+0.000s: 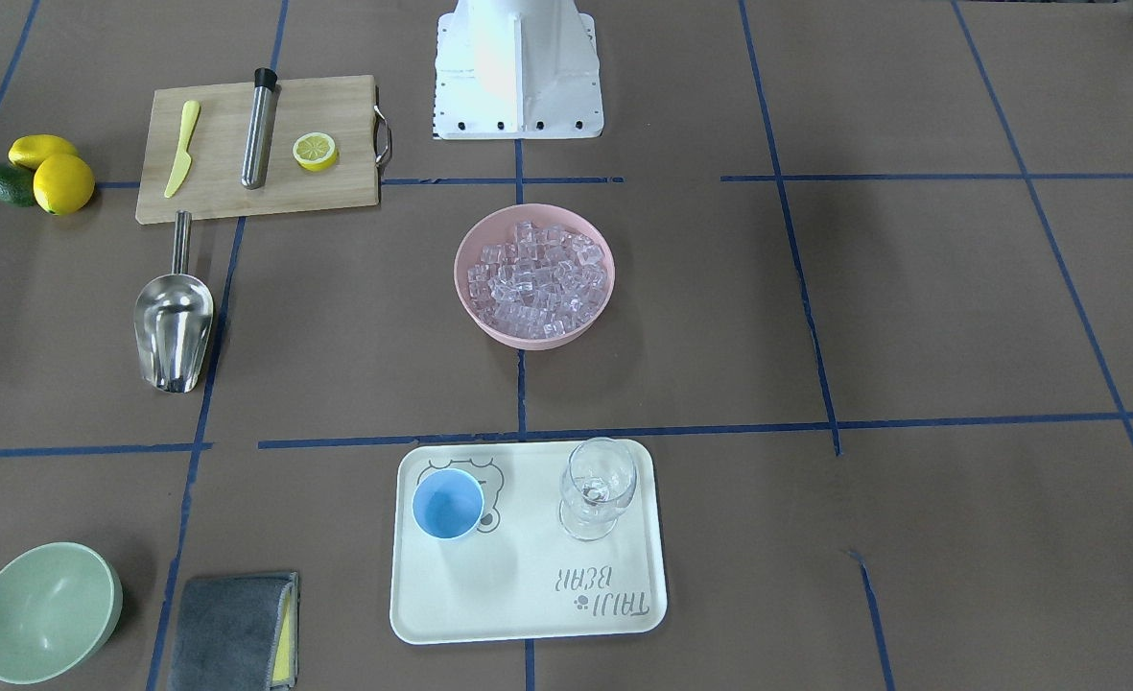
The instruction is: Put ice in cup with scoop
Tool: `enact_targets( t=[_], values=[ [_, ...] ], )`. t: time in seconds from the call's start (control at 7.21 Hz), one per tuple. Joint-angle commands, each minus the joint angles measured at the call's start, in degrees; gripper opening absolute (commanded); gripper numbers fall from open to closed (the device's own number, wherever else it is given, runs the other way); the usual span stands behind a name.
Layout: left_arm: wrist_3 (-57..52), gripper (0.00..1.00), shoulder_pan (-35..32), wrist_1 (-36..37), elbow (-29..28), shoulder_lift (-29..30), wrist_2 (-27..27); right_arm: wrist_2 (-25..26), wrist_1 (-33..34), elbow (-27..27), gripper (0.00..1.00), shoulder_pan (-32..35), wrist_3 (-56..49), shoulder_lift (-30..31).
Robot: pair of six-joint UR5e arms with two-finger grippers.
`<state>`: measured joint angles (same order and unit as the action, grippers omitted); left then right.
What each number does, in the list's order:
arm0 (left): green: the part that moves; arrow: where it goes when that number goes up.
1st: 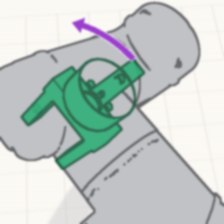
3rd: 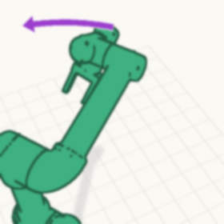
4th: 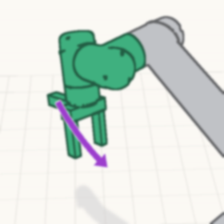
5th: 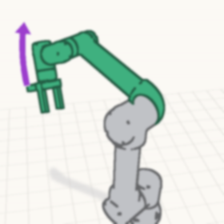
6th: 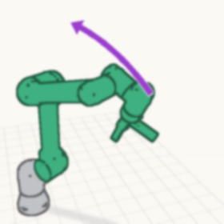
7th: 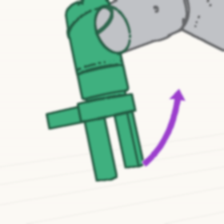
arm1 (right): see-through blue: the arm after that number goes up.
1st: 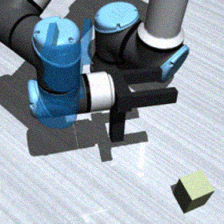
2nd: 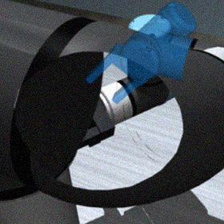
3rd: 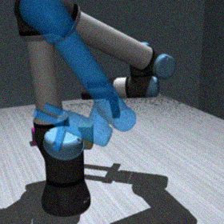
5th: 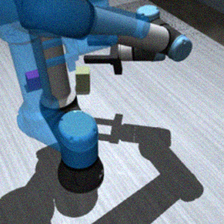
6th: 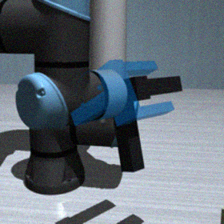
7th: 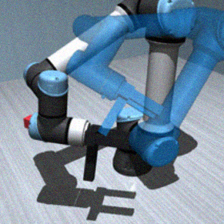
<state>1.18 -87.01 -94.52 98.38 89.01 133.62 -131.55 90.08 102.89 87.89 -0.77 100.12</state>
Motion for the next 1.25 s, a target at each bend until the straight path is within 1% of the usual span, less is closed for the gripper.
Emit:
enact_targets(
  t=[0.0, 0.55, 0.69, 0.83, 0.97, 1.11],
  values=[
    [0.0, 1.00, 0.0, -0.1, 0.0, 0.0, -0.2, 0.0, 0.0, -0.1, 1.00, -0.1, 0.1, 0.0],
    [0.0, 1.00, 0.1, 0.0, 0.1, 0.1, 0.0, -0.1, -0.2, 0.5, 1.00, -0.1, 0.2, -0.4],
    [0.2, 1.00, 0.4, -0.1, 0.2, 1.2, 0.2, -0.1, -1.9, 1.3, 1.00, -0.3, 0.2, -0.5],
    [0.3, 1.00, 0.4, -0.4, 0.4, 2.4, 0.4, -0.1, -7.5, 1.2, 1.00, -0.9, 0.6, -0.4],
    [0.5, 1.00, 0.4, -3.4, 0.3, 4.2, 0.4, 0.0, -10.2, 1.0, 1.00, -1.0, 0.7, -0.4],
    [0.2, 1.00, 0.8, -10.0, -0.8, 5.1, 0.0, -0.5, -10.4, 1.0, 1.00, -1.0, 0.9, -0.4]
  ],
)
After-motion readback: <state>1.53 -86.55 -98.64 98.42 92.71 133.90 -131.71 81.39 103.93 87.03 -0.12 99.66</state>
